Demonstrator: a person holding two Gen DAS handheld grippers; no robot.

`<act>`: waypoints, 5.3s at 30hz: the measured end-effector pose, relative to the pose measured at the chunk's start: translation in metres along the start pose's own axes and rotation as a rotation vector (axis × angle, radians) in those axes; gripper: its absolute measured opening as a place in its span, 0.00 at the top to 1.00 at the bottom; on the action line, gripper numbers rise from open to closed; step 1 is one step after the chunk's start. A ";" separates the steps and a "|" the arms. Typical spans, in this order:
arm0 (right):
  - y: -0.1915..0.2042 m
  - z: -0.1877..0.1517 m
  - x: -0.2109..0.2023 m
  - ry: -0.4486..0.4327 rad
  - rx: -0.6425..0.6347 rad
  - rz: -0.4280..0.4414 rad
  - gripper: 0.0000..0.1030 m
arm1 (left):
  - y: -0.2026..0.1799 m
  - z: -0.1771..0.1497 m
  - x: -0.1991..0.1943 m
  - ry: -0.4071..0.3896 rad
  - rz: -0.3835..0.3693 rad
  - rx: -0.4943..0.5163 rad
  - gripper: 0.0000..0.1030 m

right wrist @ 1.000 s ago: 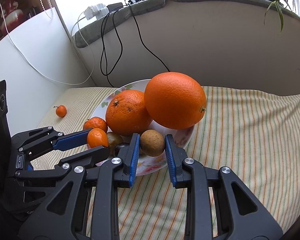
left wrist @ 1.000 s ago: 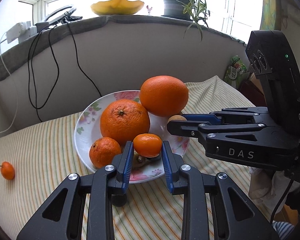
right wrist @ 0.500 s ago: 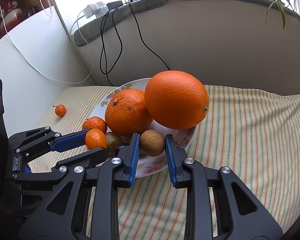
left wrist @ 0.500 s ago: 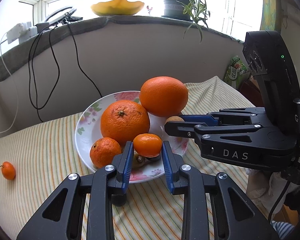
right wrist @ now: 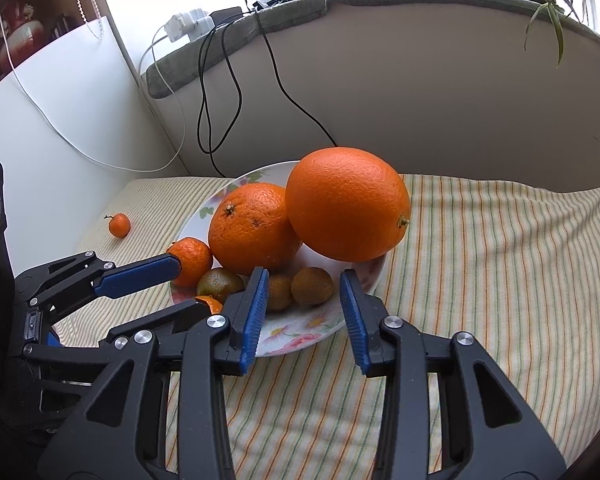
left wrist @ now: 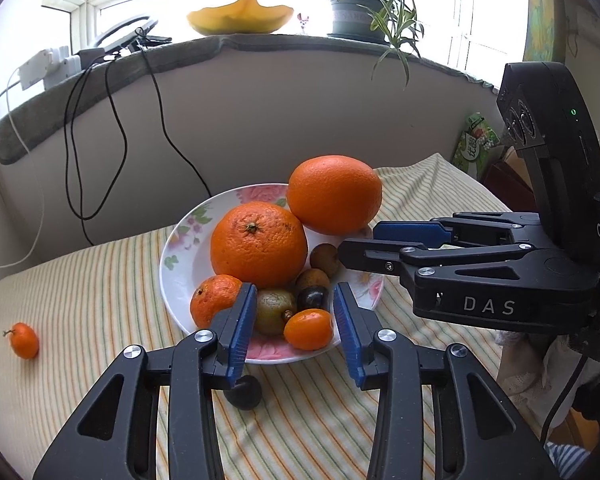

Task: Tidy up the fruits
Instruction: 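Open both tools to release the small orange and kiwi onto the plate, then move the left tool toward the last tangerine while the right tool approaches a dark plum, then close the left tool on the tangerine while the right tool grasps the plum, then carry the tangerine with the left tool while the right tool carries the plum to the plate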

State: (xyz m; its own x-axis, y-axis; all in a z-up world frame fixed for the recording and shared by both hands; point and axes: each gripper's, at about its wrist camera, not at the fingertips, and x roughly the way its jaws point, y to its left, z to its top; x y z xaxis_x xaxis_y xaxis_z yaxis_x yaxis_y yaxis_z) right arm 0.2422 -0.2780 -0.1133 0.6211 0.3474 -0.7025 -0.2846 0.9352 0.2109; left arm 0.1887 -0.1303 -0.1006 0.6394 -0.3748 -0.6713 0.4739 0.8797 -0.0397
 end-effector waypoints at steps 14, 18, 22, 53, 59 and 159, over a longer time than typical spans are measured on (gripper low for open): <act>0.008 -0.001 -0.024 -0.030 0.003 -0.014 0.43 | 0.004 -0.003 -0.020 -0.026 0.020 -0.010 0.60; 0.013 -0.003 -0.034 -0.049 -0.004 -0.019 0.34 | 0.006 -0.005 -0.029 -0.042 0.024 -0.016 0.56; 0.018 -0.006 -0.042 -0.065 -0.015 -0.030 0.23 | 0.008 -0.007 -0.038 -0.054 0.029 -0.018 0.45; 0.124 -0.038 -0.044 -0.073 -0.150 0.047 0.09 | 0.108 -0.063 -0.099 -0.087 0.181 -0.162 0.38; 0.123 -0.050 -0.031 -0.020 -0.145 0.040 0.22 | 0.136 -0.081 -0.101 -0.065 0.212 -0.199 0.38; 0.046 -0.029 -0.035 -0.023 0.007 -0.027 0.76 | 0.126 -0.009 -0.013 0.002 0.037 -0.206 0.65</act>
State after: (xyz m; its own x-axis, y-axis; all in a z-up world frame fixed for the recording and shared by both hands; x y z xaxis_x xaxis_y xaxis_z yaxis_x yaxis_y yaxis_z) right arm 0.1854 -0.2490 -0.0986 0.6452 0.3240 -0.6919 -0.2628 0.9445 0.1972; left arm 0.2345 -0.0118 -0.1039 0.6527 -0.3404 -0.6768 0.3162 0.9343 -0.1649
